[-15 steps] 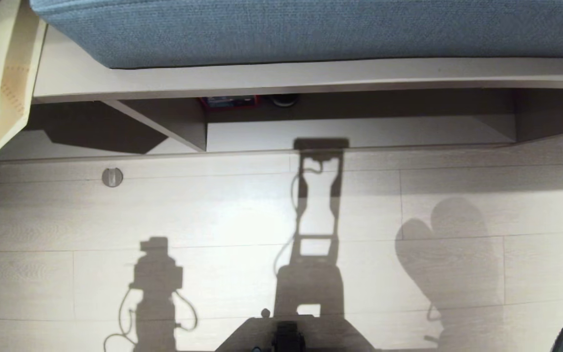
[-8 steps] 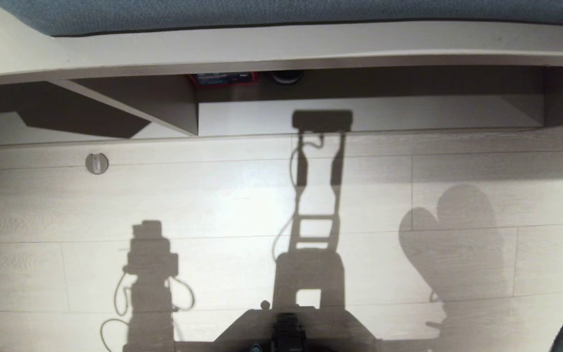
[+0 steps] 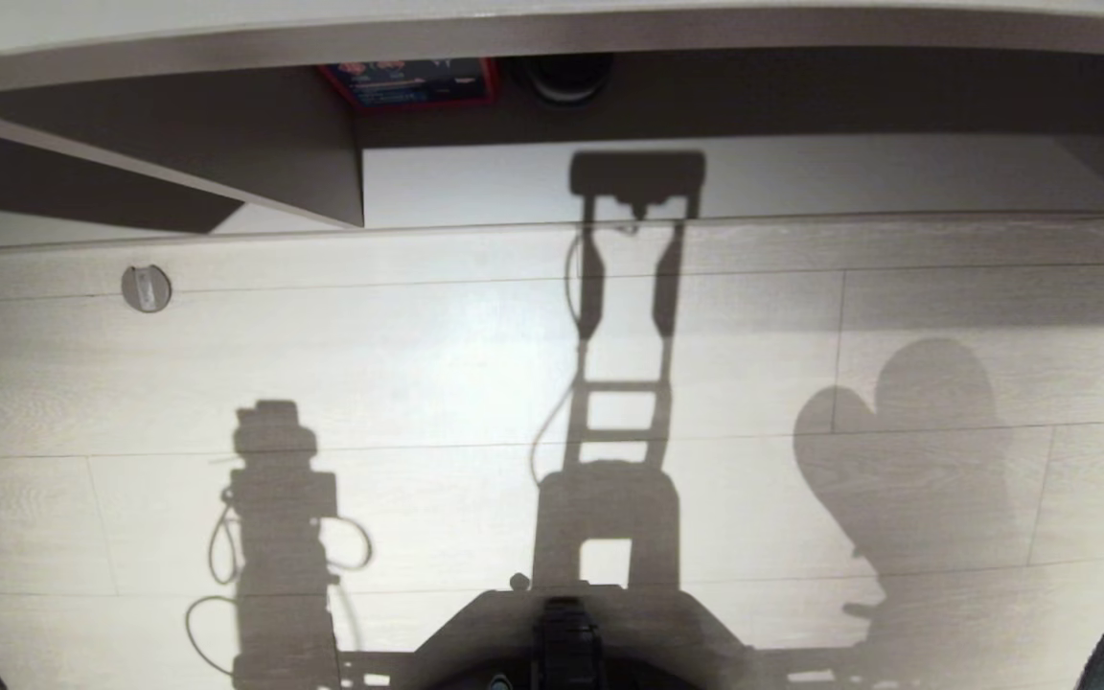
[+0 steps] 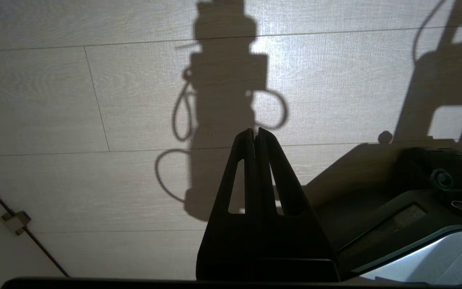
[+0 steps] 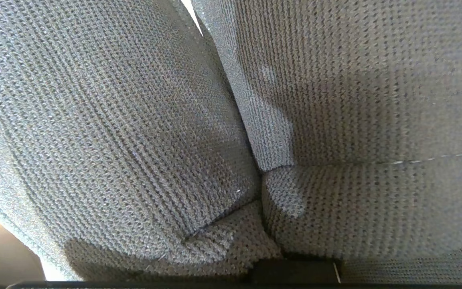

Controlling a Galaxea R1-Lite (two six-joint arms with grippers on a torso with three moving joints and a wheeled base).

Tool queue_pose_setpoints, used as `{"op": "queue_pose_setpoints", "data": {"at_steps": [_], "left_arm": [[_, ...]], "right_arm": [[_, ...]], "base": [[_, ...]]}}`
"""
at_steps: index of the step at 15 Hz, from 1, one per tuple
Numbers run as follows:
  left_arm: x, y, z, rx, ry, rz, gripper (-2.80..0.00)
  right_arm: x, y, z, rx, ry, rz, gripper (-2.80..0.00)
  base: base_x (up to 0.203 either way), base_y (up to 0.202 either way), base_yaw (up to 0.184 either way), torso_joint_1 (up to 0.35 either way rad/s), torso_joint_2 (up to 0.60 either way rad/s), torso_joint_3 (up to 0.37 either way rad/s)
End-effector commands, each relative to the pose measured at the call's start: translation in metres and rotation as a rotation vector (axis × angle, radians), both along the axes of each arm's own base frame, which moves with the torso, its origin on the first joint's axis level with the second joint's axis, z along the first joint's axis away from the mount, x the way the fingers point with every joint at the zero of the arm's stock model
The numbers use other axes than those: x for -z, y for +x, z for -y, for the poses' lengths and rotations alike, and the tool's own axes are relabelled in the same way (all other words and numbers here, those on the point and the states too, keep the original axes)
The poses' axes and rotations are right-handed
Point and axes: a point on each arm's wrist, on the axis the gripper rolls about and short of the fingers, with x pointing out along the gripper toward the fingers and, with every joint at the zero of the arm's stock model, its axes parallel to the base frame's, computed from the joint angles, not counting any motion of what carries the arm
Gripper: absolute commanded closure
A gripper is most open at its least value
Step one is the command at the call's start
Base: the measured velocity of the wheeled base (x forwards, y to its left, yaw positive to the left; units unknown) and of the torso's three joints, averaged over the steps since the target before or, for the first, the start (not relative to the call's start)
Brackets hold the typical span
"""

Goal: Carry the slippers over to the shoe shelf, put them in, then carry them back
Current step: Place the slippers into the shoe cabinet

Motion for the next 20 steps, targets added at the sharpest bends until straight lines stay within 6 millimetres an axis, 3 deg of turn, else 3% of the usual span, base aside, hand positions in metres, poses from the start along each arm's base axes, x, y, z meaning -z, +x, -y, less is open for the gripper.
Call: {"op": "queue_pose_setpoints", "data": {"at_steps": [1, 20], "left_arm": [[0.0000, 0.0000, 0.0000, -0.001, 0.000, 0.000, 0.00], [0.0000, -0.0001, 0.0000, -0.001, -0.001, 0.002, 0.00]], "right_arm": [[0.0001, -0.0001, 0.0000, -0.001, -0.002, 0.000, 0.00], [0.0001, -0.0001, 0.0000, -0.002, -0.002, 0.000, 0.00]], "base": [[0.000, 0.000, 0.000, 0.002, 0.01, -0.129], [0.000, 0.000, 0.000, 0.000, 0.00, -0.006]]}}
